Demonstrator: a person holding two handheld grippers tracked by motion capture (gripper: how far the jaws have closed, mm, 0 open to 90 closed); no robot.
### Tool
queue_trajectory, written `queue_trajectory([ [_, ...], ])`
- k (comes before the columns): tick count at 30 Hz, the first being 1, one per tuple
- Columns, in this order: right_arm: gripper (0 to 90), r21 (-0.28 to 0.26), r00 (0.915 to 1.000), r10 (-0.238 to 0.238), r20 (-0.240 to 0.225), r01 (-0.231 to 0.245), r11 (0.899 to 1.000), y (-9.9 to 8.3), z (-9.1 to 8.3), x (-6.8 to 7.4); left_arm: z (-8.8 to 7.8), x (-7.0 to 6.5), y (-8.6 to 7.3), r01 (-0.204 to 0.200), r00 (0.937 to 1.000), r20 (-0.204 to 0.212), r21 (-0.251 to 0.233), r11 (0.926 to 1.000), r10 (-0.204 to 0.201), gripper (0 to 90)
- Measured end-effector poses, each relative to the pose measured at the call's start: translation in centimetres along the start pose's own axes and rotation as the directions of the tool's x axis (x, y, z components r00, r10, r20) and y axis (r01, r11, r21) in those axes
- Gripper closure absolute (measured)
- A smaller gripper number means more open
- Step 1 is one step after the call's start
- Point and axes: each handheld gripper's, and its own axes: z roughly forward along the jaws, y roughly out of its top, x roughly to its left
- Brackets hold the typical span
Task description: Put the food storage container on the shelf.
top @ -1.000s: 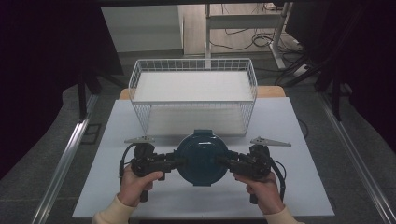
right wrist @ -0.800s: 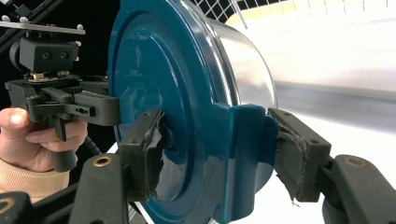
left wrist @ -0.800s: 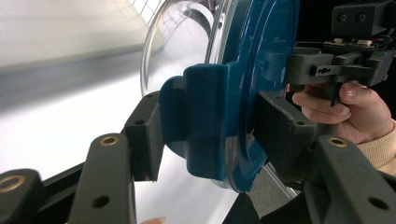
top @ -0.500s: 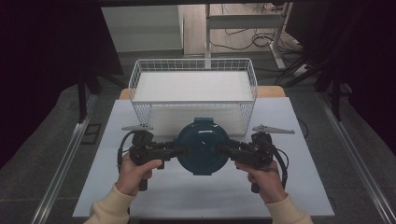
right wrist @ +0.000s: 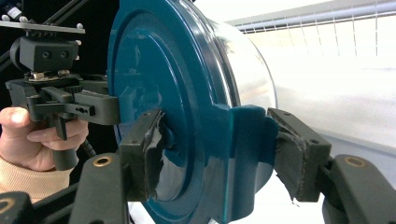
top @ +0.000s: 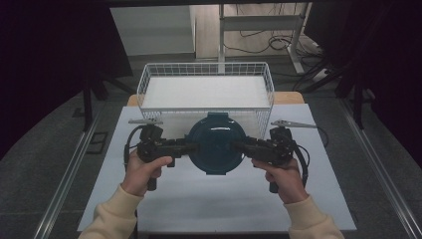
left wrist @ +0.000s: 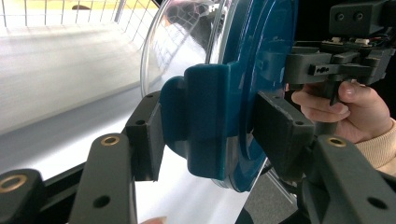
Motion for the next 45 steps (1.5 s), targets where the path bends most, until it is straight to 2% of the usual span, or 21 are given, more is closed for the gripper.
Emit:
queue_trajectory([
  [12, 39.2, -0.011, 0.9996, -0.027, 0.005, 0.027, 1.0, 2.8, 0.1, 0.4, -0.6, 0.0, 2.5, -0.017, 0.9998, 0.001, -0.014, 0.9998, 0.017, 45.4],
  [30, 39.4, -0.002, 0.9992, -0.04, 0.002, 0.04, 0.999, 5.7, 0.9, 0.4, -1.1, 0.6, 5.3, -0.026, 0.9996, -0.01, -0.013, 0.9996, 0.026, 45.0],
  [45, 39.4, -0.007, 0.9985, -0.054, 0.01, 0.054, 0.999, 8.2, 1.2, 0.6, -1.4, 1.1, 7.6, -0.033, 0.9995, 0.001, -0.031, 0.999, 0.033, 45.0],
])
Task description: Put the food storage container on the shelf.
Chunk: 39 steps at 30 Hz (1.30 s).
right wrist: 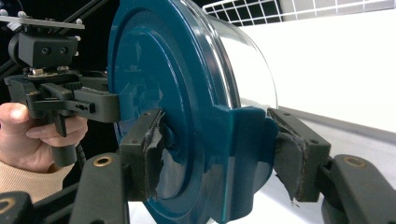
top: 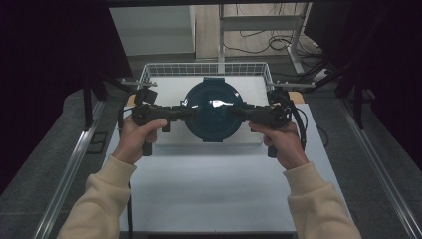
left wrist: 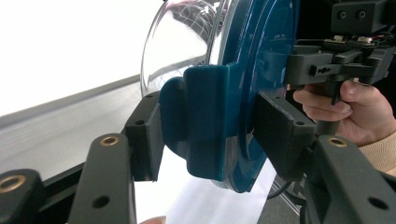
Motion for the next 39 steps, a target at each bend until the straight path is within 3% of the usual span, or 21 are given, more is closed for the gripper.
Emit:
queue_trajectory([
  [23, 39.5, 0.0, 0.9998, -0.02, -0.006, 0.02, 1.0, 3.9, 1.6, -0.8, -0.2, 1.6, 3.4, 0.0, 0.9999, -0.011, -0.017, 0.9999, 0.0, 45.0],
  [31, 39.4, 0.015, 0.9998, 0.001, -0.018, -0.001, 1.0, 5.5, 3.2, -2.6, 0.6, 3.5, 5.1, 0.016, 0.9995, -0.026, -0.009, 0.9998, -0.016, 44.7],
  [39, 39.4, 0.05, 1.0, 0.004, -0.009, -0.004, 0.999, 6.9, 5.0, -4.6, 2.0, 6.0, 5.7, 0.067, 0.9975, -0.023, -0.004, 0.9978, -0.067, 44.1],
])
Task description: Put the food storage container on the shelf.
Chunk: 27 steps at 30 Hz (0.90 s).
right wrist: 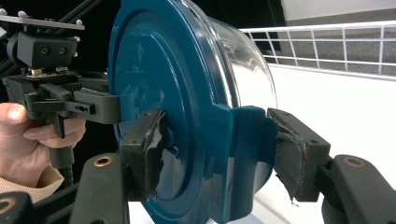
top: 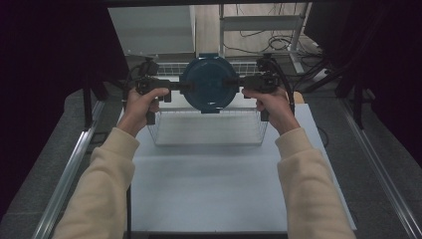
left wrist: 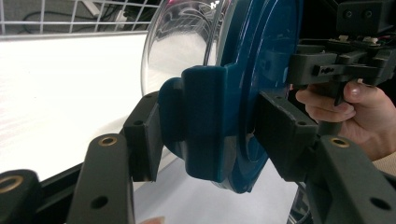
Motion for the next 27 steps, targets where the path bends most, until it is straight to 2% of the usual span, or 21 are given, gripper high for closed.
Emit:
queue_trajectory([
  [5, 39.3, 0.008, 0.9996, 0.028, 0.006, -0.028, 1.0, -0.1, 1.0, -1.2, 0.9, 1.3, 0.0, 0.027, 0.9996, 0.001, 0.014, 0.9996, -0.027, 43.8],
  [7, 39.3, 0.009, 0.9993, 0.038, 0.003, -0.038, 0.999, -0.2, 1.2, -1.6, 1.1, 1.6, -0.1, 0.043, 0.9991, 0.008, 0.001, 0.9991, -0.043, 43.7],
  [10, 39.3, -0.006, 0.9985, 0.055, -0.004, -0.055, 0.998, -0.2, 1.3, -2.0, 1.2, 1.6, 0.0, 0.046, 0.9989, 0.008, -0.004, 0.9989, -0.046, 44.0],
  [15, 39.0, -0.027, 0.9955, 0.094, -0.004, -0.094, 0.995, -0.2, 1.6, -2.5, 1.5, 2.3, 0.2, 0.096, 0.995, 0.027, -0.025, 0.995, -0.096, 43.9],
  [20, 37.5, -0.038, 0.9849, 0.173, -0.005, -0.173, 0.984, 0.0, 2.0, -3.2, 2.1, 3.0, 0.5, 0.14, 0.9898, 0.033, -0.049, 0.9889, -0.139, 42.3],
  [23, 36.0, -0.028, 0.9815, 0.192, 0.002, -0.191, 0.981, 0.1, 2.4, -3.5, 2.5, 3.5, 0.6, 0.171, 0.9847, 0.042, -0.055, 0.9837, -0.169, 41.2],
  [27, 35.8, -0.032, 0.9686, 0.249, -0.008, -0.249, 0.968, 0.1, 2.7, -4.2, 3.0, 4.1, 0.7, 0.202, 0.9787, 0.051, -0.066, 0.9771, -0.199, 39.5],
])
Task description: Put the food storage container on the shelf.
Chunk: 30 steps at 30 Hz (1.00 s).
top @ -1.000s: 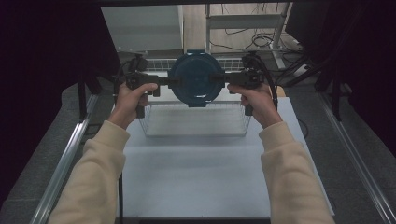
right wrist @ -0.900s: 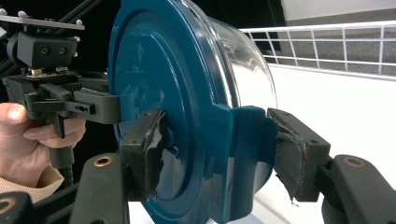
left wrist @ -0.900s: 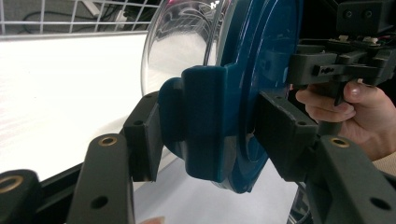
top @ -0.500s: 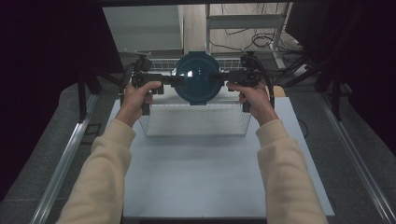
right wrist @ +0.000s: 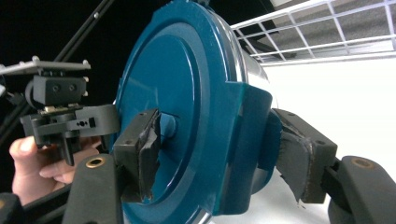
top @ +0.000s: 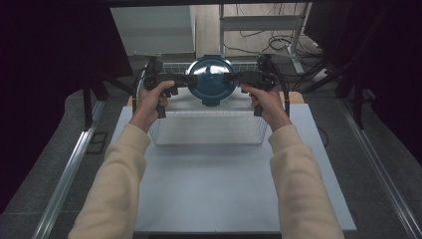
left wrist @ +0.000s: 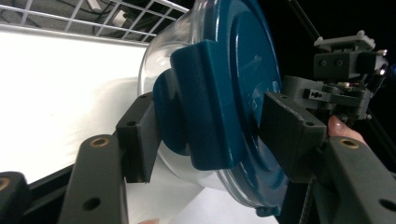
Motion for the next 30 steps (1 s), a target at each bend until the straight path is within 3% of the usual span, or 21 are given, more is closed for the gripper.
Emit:
queue_trajectory([
  [9, 33.5, -0.012, 0.9941, 0.109, -0.002, -0.109, 0.994, 0.0, 0.8, -1.2, 1.0, 1.3, -0.2, 0.07, 0.9973, 0.024, 0.003, 0.9975, -0.07, 30.8],
  [15, 32.0, -0.025, 0.9936, 0.113, -0.004, -0.113, 0.993, -0.2, 0.9, -1.4, 1.1, 1.5, -0.3, 0.068, 0.9973, 0.03, -0.006, 0.9977, -0.068, 29.6],
  [17, 29.6, -0.029, 0.9951, 0.099, 0.007, -0.099, 0.995, -0.3, 0.9, -1.2, 1.2, 1.2, -0.4, 0.057, 0.9983, 0.012, -0.014, 0.9983, -0.057, 28.5],
  [19, 24.5, -0.036, 0.9961, 0.079, 0.038, -0.078, 0.996, -0.4, 1.0, -0.9, 1.1, 0.8, -0.4, 0.025, 0.9987, -0.043, -0.037, 0.999, -0.026, 24.4],
  [22, 20.6, -0.062, 0.996, 0.054, 0.071, -0.05, 0.997, -0.6, 0.6, -0.4, 0.7, 0.3, -0.5, -0.004, 0.9973, -0.074, -0.06, 0.9982, 0.0, 18.9],
  [24, 18.9, -0.074, 0.9965, 0.031, 0.078, -0.025, 0.997, -0.9, 0.2, 0.0, 0.2, -0.3, -0.8, -0.063, 0.9924, -0.11, -0.058, 0.9964, 0.056, 17.9],
  [28, 17.6, -0.071, 0.9888, -0.088, 0.121, 0.097, 0.993, -1.9, -1.3, 1.2, -1.4, -1.8, -2.0, -0.153, 0.9824, -0.12, -0.074, 0.9854, 0.144, 17.7],
  [30, 17.1, -0.062, 0.9772, -0.157, 0.143, 0.167, 0.984, -2.6, -2.1, 1.7, -2.2, -2.5, -3.0, -0.2, 0.9738, -0.123, -0.058, 0.9781, 0.192, 17.7],
])
